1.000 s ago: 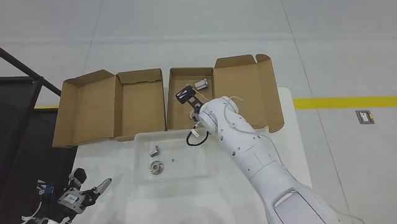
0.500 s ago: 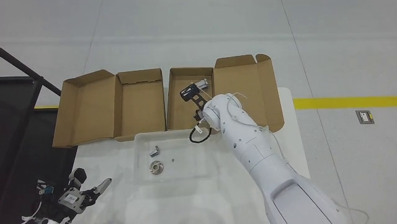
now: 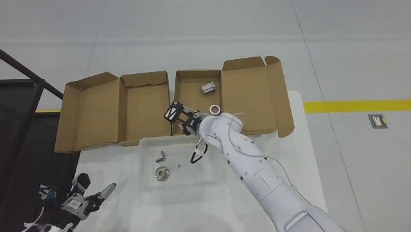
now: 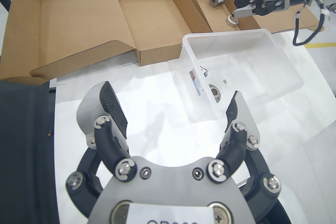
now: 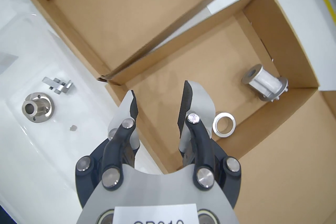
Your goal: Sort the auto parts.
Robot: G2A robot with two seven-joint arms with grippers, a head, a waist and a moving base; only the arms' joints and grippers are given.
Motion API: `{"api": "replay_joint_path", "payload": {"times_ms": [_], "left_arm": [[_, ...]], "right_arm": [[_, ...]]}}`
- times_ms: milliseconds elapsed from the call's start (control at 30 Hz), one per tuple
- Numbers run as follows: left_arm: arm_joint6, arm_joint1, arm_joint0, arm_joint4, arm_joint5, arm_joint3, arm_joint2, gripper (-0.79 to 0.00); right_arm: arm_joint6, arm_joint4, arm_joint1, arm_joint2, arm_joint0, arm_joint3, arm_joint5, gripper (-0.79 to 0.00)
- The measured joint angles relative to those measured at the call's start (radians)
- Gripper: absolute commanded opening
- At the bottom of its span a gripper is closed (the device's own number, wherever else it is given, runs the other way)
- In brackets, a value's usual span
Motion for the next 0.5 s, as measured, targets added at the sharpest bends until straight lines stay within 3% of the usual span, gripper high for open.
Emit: {"api": "replay_joint_path", "payload": {"times_ms": [67,233,267,333,500], "left_arm": [[-0.016,0.0,-0.01,-0.011,0.003,-0.001,0.005,0.0],[-0.049,0.002,-0.023,-0.027,0.001,-0.009,0.012,0.0],[-0.053,0.002,-0.024,-0.023,0.001,-0.012,0.013,0.0],[-0.06,0.003,-0.025,-0.003,0.003,-0.021,0.018,0.0],[-0.055,0.002,-0.03,0.048,0.032,-0.056,0.03,0.0]], "right_arm": [[0.001,-0.08,0.031,0.021,-0.114,-0.184,-0.013,-0.372],[-0.038,-0.267,0.102,0.083,-0.417,-0.627,-0.11,-0.406],[-0.051,-0.291,0.111,0.092,-0.46,-0.685,-0.123,-0.372],[-0.09,-0.338,0.127,0.104,-0.541,-0.791,-0.145,0.0],[-0.119,-0.417,0.145,0.121,-0.636,-0.889,-0.136,0.0]]}}
